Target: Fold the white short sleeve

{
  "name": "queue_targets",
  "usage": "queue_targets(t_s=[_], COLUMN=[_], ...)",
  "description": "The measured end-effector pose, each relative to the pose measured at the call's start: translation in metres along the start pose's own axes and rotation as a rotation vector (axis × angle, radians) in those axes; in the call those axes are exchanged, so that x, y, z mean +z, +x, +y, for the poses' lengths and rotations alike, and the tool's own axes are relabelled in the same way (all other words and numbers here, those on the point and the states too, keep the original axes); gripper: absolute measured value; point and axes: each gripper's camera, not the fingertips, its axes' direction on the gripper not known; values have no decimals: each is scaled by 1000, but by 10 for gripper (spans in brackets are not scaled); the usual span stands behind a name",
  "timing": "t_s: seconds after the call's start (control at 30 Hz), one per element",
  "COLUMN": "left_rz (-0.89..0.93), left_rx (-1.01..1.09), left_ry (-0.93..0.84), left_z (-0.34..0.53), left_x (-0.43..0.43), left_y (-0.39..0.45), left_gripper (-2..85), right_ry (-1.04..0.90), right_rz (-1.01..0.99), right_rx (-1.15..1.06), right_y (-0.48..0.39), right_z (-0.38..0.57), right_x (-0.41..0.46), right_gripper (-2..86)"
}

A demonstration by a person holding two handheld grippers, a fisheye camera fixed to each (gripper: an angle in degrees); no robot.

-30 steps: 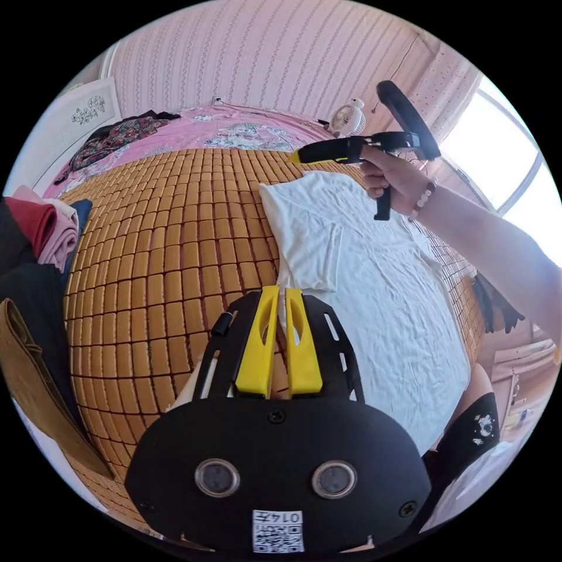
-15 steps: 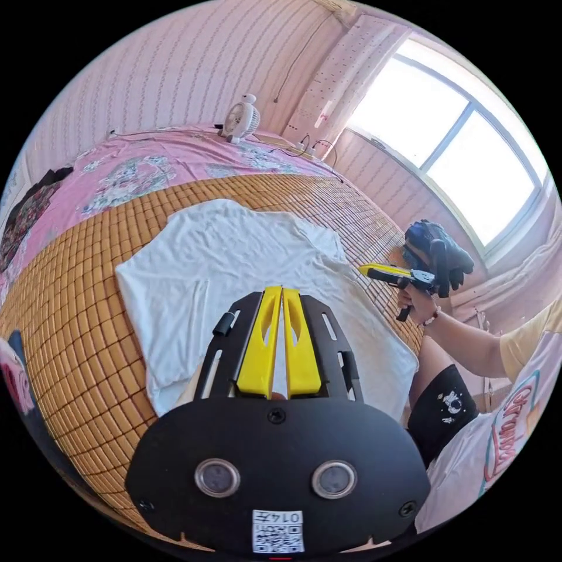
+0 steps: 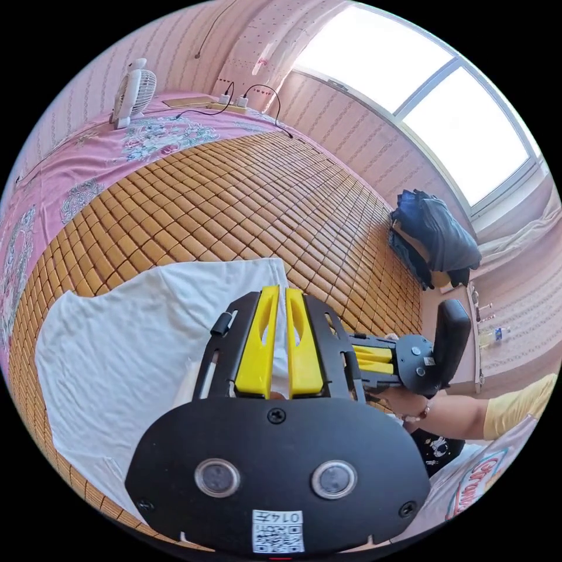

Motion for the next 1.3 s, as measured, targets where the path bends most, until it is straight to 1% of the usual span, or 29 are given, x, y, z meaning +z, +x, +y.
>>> queue_targets(t_s=[0.13,0.2,0.3,0.37,0.43,0.47,0.5,0.53,0.57,0.6,0.63,0.67,0.73,0.8,0.83,0.9,0.97,1.03,1.17,1.3], left_rz=[-72,-117,-112,-130,-169,-170,-164,-163,-168,-171,-173,-161,-123,-119,-120,-61,-17,-15,-196,-267], left_rx=[38,28,76,85,72,48,16,0,-34,-55,-71,-116,-197,-309,-333,-407,-439,-452,-497,-533], left_ry=[-70,-150,-132,-142,-91,-29,28,56,117,175,192,217,262,295,298,291,332,341,348,326], left_z=[-29,-39,-39,-39,-35,-29,-20,-13,4,26,38,62,103,151,161,194,217,236,277,299], left_x=[38,59,58,53,34,15,-6,-17,-41,-64,-73,-89,-107,-122,-124,-134,-145,-156,-191,-209], left_y=[16,19,21,18,11,3,-7,-12,-23,-33,-38,-51,-72,-97,-103,-123,-134,-143,-169,-208], left_gripper=[5,-1,-8,-9,-9,-10,-10,-10,-10,-10,-10,-10,-10,-10,-10,-10,-10,-9,-7,15], right_ry=[13,13,11,12,8,1,12,61,122,148,190,199,172,149,126,87,58,45,-7,-7], right_rz=[0,14,3,-45,-79,-69,-58,-50,-71,-80,-99,-135,-216,-279,-292,-253,-221,-207,-78,-47], right_rx=[17,10,14,38,39,10,-17,-83,-171,-214,-299,-370,-432,-426,-412,-404,-387,-364,-375,-337], right_y=[5,4,9,18,23,23,21,16,9,5,-3,-10,-14,-14,-13,-14,-16,-19,-37,-50], right_z=[3,4,6,7,7,6,5,7,10,11,15,19,22,24,23,20,9,-4,-49,-93], right_x=[-5,-7,-10,-14,-16,-19,-22,-31,-43,-49,-58,-65,-71,-72,-70,-63,-52,-41,-4,24], right_gripper=[6,6,5,5,6,8,8,10,13,15,20,26,44,59,61,63,64,66,78,98])
